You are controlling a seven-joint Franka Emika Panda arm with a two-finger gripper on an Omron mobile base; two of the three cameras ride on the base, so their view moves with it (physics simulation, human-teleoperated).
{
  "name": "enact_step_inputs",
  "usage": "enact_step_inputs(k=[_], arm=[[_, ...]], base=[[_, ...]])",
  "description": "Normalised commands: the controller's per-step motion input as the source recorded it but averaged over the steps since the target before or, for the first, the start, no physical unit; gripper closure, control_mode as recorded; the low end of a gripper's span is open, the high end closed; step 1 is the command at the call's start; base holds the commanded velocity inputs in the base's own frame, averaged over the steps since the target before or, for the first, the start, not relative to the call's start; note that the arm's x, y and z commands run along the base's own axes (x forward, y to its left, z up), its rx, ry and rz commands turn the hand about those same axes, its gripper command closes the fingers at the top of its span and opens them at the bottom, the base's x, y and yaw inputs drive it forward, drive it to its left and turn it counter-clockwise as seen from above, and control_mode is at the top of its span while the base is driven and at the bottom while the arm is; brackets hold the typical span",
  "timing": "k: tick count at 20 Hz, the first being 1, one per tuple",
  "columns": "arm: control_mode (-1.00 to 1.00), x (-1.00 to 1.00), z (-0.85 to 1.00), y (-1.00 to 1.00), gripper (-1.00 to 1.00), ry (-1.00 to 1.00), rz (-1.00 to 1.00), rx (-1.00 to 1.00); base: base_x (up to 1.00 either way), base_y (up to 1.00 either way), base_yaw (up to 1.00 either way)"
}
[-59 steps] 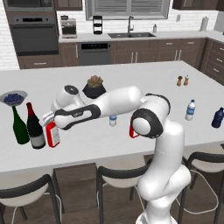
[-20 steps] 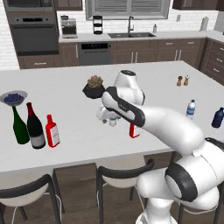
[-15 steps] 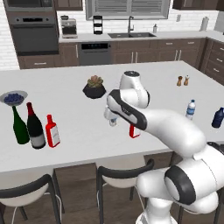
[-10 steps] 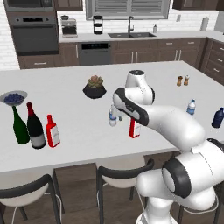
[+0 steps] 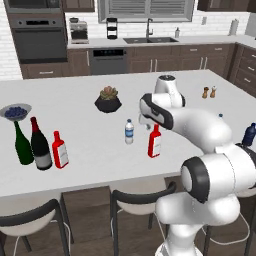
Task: Move the plastic bottles in the middle to the plastics group, and the glass bottles in the middle to the glass group.
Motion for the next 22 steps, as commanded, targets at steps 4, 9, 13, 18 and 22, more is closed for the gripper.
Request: enact_step_inputs(k=[4, 9, 13, 18, 22], arm=[[-1.00, 0.58, -0.11, -0.29, -1.00, 0.00, -0.04, 0.00], [-1.00, 0.48, -0.28, 0.00, -1.00, -0.02, 0.00, -0.01], [-1.00, 0.25, -0.26, 0.03, -1.00, -0.02, 0.00, -0.05], [-1.00, 0.08, -0.20, -0.02, -1.00, 0.00, 0.00, -0.02], [-1.00, 0.00, -0.22, 0.00, -1.00, 0.00, 0.00, -0.01]], base=[[0.00, 0.00, 0.00], [0.00, 0.00, 0.00], [0.00, 0.00, 0.00], [0.00, 0.00, 0.00], [0.00, 0.00, 0.00]])
